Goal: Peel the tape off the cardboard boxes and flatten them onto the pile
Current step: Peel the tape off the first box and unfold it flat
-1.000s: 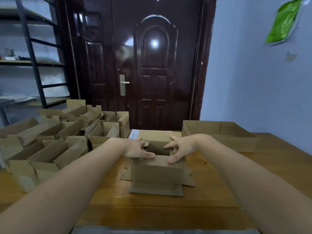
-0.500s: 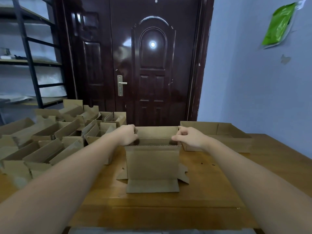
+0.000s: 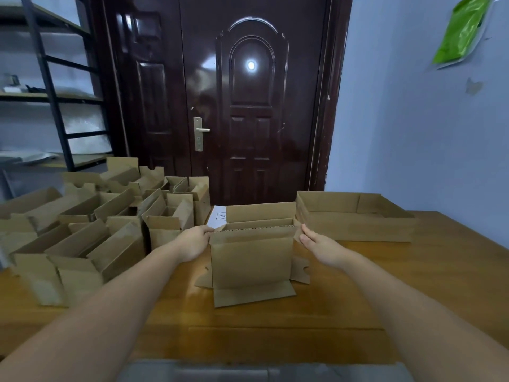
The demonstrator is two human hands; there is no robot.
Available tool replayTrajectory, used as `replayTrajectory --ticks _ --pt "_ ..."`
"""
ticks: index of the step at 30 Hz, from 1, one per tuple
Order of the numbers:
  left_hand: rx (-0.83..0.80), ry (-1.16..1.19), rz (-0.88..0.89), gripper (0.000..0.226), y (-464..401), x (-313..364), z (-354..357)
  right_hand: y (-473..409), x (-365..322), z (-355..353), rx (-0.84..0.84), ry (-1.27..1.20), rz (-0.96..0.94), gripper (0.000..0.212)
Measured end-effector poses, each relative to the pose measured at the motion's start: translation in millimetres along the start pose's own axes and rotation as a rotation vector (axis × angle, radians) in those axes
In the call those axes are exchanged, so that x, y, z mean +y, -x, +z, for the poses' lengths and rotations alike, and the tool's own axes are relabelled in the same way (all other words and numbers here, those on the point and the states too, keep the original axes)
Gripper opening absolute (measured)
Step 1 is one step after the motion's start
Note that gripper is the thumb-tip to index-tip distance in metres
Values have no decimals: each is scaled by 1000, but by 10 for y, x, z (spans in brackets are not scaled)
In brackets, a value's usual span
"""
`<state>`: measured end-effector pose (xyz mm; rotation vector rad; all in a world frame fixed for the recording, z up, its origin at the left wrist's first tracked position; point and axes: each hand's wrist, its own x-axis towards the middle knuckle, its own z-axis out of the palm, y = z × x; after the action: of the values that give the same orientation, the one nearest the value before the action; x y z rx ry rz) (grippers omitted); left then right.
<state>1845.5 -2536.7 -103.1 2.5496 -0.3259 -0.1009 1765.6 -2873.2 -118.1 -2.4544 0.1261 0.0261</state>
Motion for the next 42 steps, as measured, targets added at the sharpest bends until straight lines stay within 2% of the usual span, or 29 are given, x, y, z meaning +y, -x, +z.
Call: replayTrajectory --ticks 2,4,6,7,8,9,11,13,15,17,19,21,23,27,28,32,34,36,39,42 --pt "85 75 -38 44 7 -78 -21 2 12 -11 40 -68 -7 67" --pt "218 198 -87 45 25 -169 -73 29 15 -67 114 -189 -4 81" --pt "320 258 -103 36 44 -272 -106 65 49 -140 173 -304 20 97" --pt "306 247 -96 30 47 -338 -118 87 84 -168 173 -316 32 102" --pt "228 209 -86 30 60 -403 -122 103 128 -184 150 -276 41 107" --pt "93 156 -66 39 93 -444 -118 122 165 -186 103 -204 48 115" --pt "-188 106 -24 79 149 -470 -50 125 211 -128 -7 -85 52 136" --pt "-290 217 16 115 191 -367 67 84 181 -14 -65 -43 56 144" --pt "-246 379 54 122 184 -234 196 -5 120 124 -89 -33 30 141" --pt "-161 448 80 106 139 -122 290 -38 -3 219 -100 -67 -15 136" --pt "-73 490 103 94 118 -38 319 -29 -129 245 -61 -145 -69 115" --pt "-1 515 117 93 103 14 273 -5 -233 185 6 -225 -88 86" --pt "72 500 112 95 105 53 171 29 -293 75 -3 -280 -98 70" --pt "76 548 108 123 125 110 -29 63 -310 -87 -15 -382 -98 70" --pt "58 534 114 122 144 141 -52 74 -317 -109 -8 -406 -103 68" --pt "37 588 44 104 155 172 -68 81 -284 -166 -28 -593 -62 46" --pt "84 658 -46 91 132 112 -82 90 -261 -196 -6 -759 -20 36" --pt "133 624 -101 78 120 51 -67 104 -254 -234 9 -866 -1 31" --pt "188 563 -74 70 130 59 0 113 -264 -279 20 -854 12 30" --pt "190 547 5 74 135 99 76 109 -250 -227 87 -718 66 38"
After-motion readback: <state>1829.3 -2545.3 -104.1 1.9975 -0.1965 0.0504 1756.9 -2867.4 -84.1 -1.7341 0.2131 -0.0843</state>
